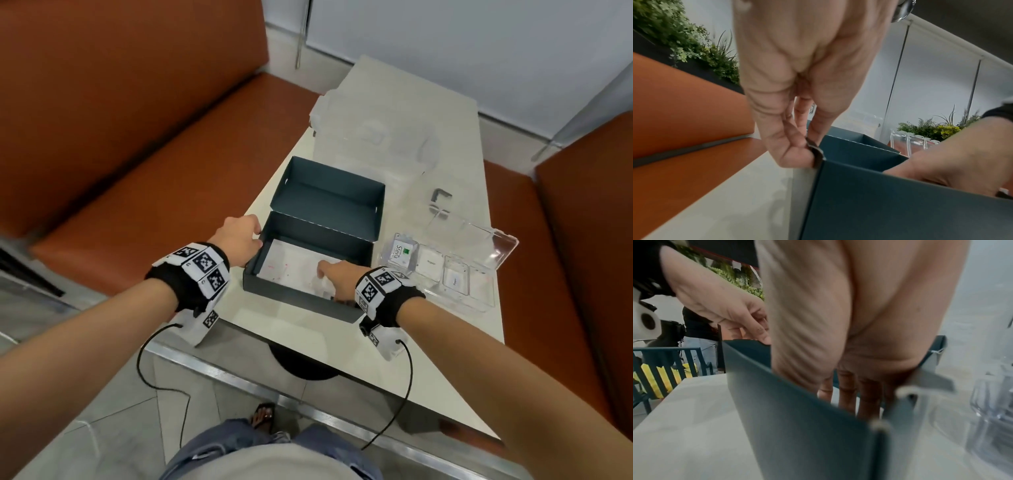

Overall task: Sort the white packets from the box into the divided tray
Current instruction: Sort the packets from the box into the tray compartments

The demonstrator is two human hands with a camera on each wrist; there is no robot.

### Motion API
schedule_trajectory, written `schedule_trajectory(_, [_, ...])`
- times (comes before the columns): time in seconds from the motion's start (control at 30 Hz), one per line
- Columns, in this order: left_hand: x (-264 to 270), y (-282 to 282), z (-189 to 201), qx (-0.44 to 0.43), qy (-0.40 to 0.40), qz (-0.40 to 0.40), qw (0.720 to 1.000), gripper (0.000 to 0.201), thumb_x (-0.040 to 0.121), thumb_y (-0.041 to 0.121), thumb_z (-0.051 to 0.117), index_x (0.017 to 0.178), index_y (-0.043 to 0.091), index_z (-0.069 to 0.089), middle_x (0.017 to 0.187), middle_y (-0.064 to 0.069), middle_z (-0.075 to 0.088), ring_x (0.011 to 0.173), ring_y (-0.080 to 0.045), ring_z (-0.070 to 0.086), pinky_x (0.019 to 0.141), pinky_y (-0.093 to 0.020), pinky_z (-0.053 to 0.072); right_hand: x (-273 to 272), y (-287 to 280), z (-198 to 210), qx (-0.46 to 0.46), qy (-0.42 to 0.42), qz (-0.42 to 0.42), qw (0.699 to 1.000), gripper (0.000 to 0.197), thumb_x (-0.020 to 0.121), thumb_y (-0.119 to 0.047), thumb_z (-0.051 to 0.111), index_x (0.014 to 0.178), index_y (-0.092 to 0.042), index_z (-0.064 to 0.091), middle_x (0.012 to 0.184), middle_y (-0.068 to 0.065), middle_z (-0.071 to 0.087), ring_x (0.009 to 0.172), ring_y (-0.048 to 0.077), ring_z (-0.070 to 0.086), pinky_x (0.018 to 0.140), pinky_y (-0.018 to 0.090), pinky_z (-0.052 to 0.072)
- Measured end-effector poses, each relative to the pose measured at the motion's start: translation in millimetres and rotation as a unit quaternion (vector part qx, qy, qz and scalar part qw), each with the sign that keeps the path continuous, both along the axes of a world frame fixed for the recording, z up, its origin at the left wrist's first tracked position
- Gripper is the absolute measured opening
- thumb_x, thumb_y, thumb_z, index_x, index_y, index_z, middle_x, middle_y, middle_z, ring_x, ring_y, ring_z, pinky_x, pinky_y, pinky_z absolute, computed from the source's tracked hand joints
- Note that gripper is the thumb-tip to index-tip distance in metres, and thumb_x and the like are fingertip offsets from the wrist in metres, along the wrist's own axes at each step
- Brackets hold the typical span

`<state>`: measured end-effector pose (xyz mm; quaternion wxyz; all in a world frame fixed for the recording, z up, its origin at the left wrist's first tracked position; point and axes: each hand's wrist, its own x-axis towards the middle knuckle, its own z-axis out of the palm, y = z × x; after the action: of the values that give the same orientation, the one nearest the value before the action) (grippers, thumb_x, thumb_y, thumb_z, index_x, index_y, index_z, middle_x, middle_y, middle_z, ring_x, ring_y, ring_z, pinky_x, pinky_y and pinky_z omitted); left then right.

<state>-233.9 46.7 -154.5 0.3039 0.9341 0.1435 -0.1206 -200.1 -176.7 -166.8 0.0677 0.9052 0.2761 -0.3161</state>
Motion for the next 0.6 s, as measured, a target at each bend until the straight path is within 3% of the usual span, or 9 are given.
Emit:
schedule_trajectory(0.1, [0.1,-1.4,-0.4,0.006,0.003,0.000,1.000,0.023,0.098,0.017,0.052,0.121,0.013,0.052,0.115,-0.017,0.056,0.091,-0.033,0.063,0.082,-0.043,0.058,-2.6,-0.5,-0.2,-0.003,0.003,0.023,1.000,0.035,0.091,-0.010,0.056,0.125,-0.009,0.050,0.125,0.015,0.056,0.112,0.031,0.054,0.082,0.033,0.042])
schedule_trajectory(0.17, [-0.1,-3.0,-0.7,0.015,0.001,0.001,1.000,0.021,0.099,0.016,0.051,0.119,0.013,0.051,0.112,-0.016,0.057,0.090,-0.032,0.062,0.082,-0.042,0.057,-4.8,0.9,-0.3,0.000,0.009,0.040,0.999,0.031,0.092,-0.005,0.050,0.123,-0.006,0.057,0.125,0.016,0.058,0.117,0.033,0.053,0.089,0.033,0.041])
schedule_trajectory(0.33, [0.0,-3.4,1.4,0.008,0.008,0.002,1.000,0.020,0.098,0.015,0.052,0.118,0.013,0.051,0.110,-0.015,0.056,0.090,-0.032,0.062,0.082,-0.043,0.058,-7.7,-0.5,0.2,0.018,0.003,0.033,0.999,0.033,0.093,-0.003,0.047,0.122,-0.008,0.061,0.124,0.015,0.058,0.115,0.033,0.053,0.086,0.032,0.041])
schedule_trajectory(0.53, [0.3,-2.1,2.1,-0.006,0.005,0.006,1.000,0.021,0.098,0.013,0.053,0.119,0.014,0.052,0.114,-0.016,0.055,0.090,-0.032,0.063,0.079,-0.041,0.059,-5.4,-2.9,-1.4,0.063,0.002,-0.007,0.998,0.039,0.093,-0.011,0.052,0.131,-0.010,0.055,0.137,0.010,0.051,0.126,0.030,0.047,0.100,0.035,0.041])
schedule_trajectory(0.6, [-0.6,-2.9,-0.2,-0.001,0.001,0.006,1.000,0.022,0.098,0.014,0.053,0.120,0.014,0.051,0.116,-0.016,0.055,0.091,-0.031,0.062,0.082,-0.042,0.058,-2.3,-3.6,1.3,0.107,0.000,-0.050,0.993,0.044,0.089,-0.016,0.062,0.132,-0.010,0.055,0.131,0.008,0.054,0.119,0.027,0.051,0.088,0.026,0.046])
